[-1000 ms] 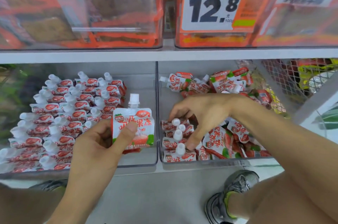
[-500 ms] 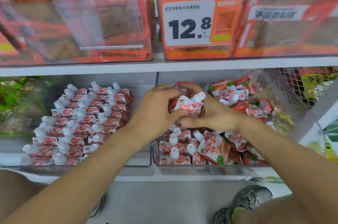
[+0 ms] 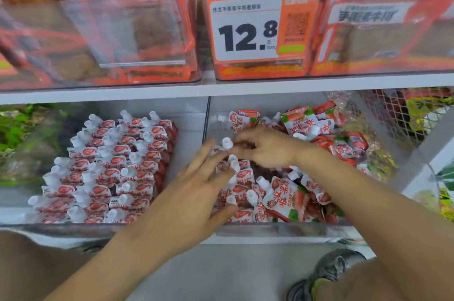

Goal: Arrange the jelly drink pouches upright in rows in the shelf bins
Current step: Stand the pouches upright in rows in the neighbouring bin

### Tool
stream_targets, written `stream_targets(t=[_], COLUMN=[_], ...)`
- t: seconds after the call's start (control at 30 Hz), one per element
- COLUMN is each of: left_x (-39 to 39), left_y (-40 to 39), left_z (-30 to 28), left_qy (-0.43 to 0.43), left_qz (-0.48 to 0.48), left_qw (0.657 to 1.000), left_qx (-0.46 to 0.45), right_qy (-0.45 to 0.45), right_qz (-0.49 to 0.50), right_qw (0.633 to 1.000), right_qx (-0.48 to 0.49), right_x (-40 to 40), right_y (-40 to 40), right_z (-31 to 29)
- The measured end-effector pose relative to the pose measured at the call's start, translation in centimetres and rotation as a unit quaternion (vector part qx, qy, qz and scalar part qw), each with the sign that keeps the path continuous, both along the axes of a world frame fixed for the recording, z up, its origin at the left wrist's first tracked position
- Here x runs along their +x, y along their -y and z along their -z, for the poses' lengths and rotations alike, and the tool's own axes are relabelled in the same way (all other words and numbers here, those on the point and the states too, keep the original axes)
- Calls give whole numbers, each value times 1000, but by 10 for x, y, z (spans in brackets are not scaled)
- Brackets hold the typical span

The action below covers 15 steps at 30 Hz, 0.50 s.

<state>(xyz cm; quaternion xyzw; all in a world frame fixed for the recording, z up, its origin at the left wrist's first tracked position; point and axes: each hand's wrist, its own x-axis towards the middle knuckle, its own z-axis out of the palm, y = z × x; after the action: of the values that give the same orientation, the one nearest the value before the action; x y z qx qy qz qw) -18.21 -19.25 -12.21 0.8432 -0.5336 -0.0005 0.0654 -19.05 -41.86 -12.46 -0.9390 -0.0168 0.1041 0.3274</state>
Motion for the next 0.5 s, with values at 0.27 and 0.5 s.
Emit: stream_targets(t=[0.27, 0.5], left_x=[11, 30], left_y=[17, 62], left_z=[-17, -36], left_qy=[26, 33], left_qz=[21, 16], left_qw=[997, 998], left_qx=[-64, 50], right_qy=[-76, -94], right_qz=[-57, -17], right_qw=[991, 995], right_qx=[-93, 8], right_x=[11, 7], right_y=[6, 23], right_z=[9, 8])
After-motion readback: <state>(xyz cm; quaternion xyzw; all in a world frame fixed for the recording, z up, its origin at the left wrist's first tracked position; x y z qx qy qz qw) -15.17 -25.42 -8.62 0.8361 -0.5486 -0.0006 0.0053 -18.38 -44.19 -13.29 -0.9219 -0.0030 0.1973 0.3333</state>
